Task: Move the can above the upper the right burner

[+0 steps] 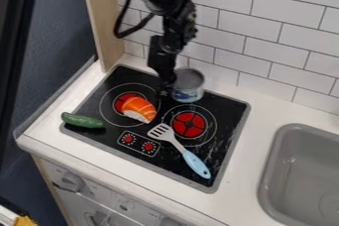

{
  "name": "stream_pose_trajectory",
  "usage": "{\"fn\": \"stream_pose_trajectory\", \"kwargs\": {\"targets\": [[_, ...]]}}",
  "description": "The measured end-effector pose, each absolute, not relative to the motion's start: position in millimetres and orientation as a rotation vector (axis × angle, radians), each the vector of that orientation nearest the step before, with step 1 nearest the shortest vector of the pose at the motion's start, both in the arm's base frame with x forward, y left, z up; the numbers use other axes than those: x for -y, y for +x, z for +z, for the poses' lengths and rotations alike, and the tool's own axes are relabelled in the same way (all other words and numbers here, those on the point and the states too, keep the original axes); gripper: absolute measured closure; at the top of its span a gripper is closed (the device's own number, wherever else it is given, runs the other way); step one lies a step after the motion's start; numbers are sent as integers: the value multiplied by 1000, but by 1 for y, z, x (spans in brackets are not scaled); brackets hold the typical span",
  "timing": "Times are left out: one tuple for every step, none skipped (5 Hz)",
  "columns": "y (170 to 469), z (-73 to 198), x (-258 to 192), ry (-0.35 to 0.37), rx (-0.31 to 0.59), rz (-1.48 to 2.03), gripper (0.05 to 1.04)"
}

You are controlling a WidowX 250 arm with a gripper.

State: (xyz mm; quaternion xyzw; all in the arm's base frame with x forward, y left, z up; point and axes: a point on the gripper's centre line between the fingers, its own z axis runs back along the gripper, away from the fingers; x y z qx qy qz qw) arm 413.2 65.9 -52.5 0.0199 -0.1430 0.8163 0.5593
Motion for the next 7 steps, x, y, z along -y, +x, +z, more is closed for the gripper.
{"fn": "stream_pose_trajectory", "kwargs": {"targets": [[418, -53, -37, 25, 322, 1829, 85], [423, -34, -21, -23, 347, 1771, 85], [417, -34, -5, -29, 343, 1720, 85], [417, -29, -2, -39, 338, 1690, 85], [422, 4, -2, -93, 368, 1658, 85], [420, 36, -8, -104, 396, 1611, 85], [420, 41, -9, -112, 401, 1609, 85]]}}
